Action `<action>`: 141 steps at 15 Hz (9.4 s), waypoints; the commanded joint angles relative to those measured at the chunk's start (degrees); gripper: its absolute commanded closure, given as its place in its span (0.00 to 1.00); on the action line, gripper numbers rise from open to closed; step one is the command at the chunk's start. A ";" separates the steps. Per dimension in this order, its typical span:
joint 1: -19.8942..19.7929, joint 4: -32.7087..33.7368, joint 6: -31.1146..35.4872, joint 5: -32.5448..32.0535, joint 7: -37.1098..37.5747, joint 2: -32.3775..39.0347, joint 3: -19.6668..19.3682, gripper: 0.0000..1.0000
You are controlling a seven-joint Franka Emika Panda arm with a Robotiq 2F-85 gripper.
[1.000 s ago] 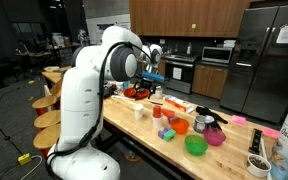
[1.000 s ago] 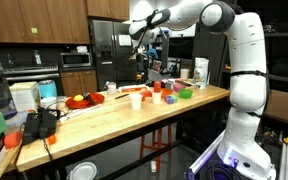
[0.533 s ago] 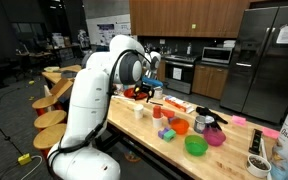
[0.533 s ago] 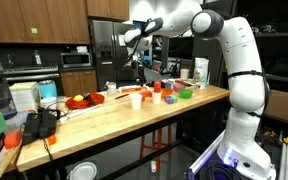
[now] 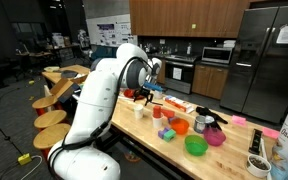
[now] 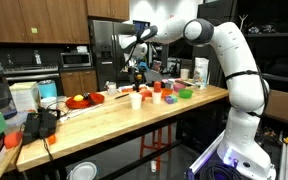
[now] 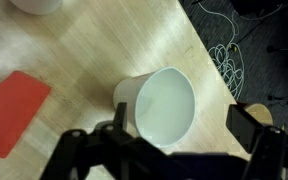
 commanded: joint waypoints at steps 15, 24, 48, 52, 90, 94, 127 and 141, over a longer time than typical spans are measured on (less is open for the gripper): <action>-1.87 6.10 -7.12 1.21 1.16 6.84 1.82 0.26; -1.99 6.13 -10.80 0.72 6.67 4.68 1.22 0.83; -2.57 9.60 -28.84 2.58 23.82 -4.63 -2.28 0.00; -2.76 7.37 -27.79 9.20 32.56 -4.79 -3.64 0.00; -0.13 6.00 -11.20 6.05 107.55 -10.51 -12.28 0.00; 0.41 4.05 -9.10 2.16 118.62 -11.38 -12.37 0.00; -1.25 -11.31 -8.59 3.55 175.05 -17.73 -10.97 0.00; 25.53 -6.99 0.28 16.32 183.42 -0.49 -60.23 0.00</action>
